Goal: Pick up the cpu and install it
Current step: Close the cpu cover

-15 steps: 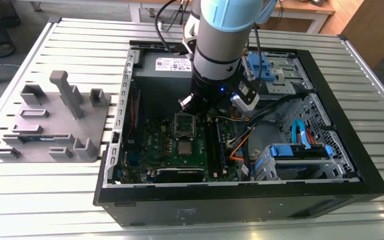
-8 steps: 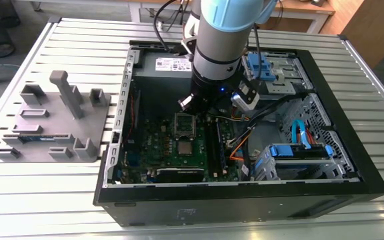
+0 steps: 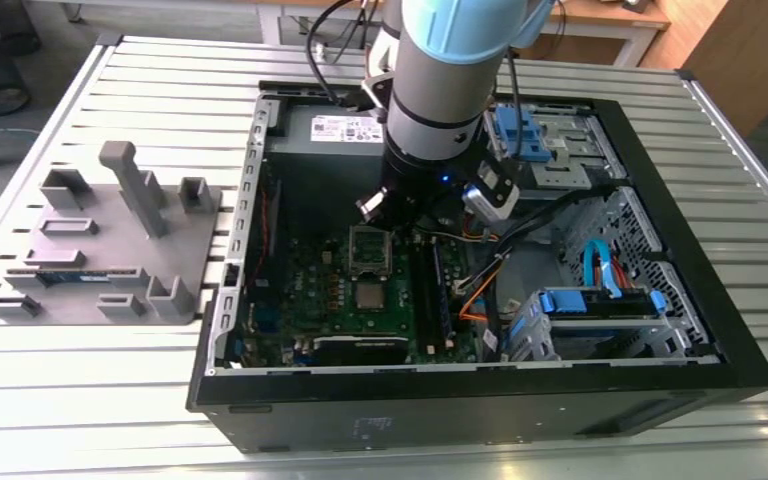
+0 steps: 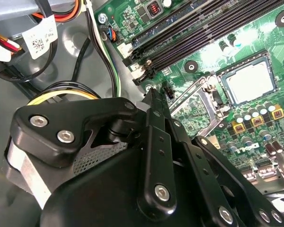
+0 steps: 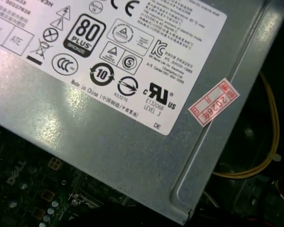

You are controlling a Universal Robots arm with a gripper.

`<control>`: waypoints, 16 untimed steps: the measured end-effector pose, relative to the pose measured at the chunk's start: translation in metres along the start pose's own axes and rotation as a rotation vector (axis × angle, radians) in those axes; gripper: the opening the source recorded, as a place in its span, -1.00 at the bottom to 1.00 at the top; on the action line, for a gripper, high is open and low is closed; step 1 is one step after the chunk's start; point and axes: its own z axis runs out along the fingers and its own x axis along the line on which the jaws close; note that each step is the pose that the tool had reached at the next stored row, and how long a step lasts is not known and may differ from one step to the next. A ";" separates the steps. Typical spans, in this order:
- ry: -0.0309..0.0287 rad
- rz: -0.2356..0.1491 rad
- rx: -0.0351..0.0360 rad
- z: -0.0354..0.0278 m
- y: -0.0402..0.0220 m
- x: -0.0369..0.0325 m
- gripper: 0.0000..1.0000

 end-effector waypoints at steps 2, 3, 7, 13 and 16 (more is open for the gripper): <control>0.0004 -0.005 -0.0006 -0.0010 0.0000 0.0000 -0.79; 0.0008 -0.008 -0.0008 -0.0018 0.0000 0.0000 -0.79; 0.0019 -0.020 -0.0017 -0.0040 -0.0001 0.0002 -0.79; 0.0034 -0.040 -0.0043 -0.0069 -0.0007 0.0005 -0.79; 0.0041 -0.049 -0.0058 -0.0083 -0.0010 0.0007 -0.79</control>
